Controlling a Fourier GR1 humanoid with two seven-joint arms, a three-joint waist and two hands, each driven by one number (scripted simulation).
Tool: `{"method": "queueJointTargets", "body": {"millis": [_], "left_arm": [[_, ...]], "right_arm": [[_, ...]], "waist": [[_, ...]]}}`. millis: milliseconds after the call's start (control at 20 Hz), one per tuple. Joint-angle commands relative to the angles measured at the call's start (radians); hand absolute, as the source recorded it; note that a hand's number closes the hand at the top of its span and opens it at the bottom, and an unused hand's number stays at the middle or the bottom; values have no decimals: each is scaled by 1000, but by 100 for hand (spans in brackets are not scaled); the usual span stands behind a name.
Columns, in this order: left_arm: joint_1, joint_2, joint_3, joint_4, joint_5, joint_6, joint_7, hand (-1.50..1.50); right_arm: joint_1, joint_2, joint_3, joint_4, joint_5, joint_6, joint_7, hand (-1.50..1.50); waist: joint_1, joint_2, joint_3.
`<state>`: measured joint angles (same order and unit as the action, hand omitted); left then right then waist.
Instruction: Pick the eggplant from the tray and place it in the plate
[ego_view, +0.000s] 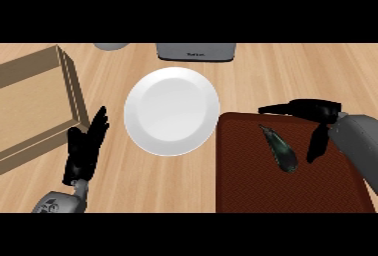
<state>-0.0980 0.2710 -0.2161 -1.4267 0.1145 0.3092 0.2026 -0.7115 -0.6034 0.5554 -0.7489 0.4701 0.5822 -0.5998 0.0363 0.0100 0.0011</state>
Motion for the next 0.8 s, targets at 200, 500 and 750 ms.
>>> {"method": "queueJointTargets", "body": {"millis": [200, 500, 750], "left_arm": [[39, -1, -4, -67, -36, 10, 37, 0], [67, 8, 34, -39, -10, -38, -12, 0], [43, -11, 43, -26, -25, -36, -8, 0]], "right_arm": [[-59, 65, 62, 154, 86, 58, -147, -150], [-124, 67, 83, 257, 118, 60, -227, -150], [-112, 148, 84, 289, 133, 21, -188, -150]], "waist": [[-12, -6, 0], [-7, -4, 0], [-18, -7, -1]]}}
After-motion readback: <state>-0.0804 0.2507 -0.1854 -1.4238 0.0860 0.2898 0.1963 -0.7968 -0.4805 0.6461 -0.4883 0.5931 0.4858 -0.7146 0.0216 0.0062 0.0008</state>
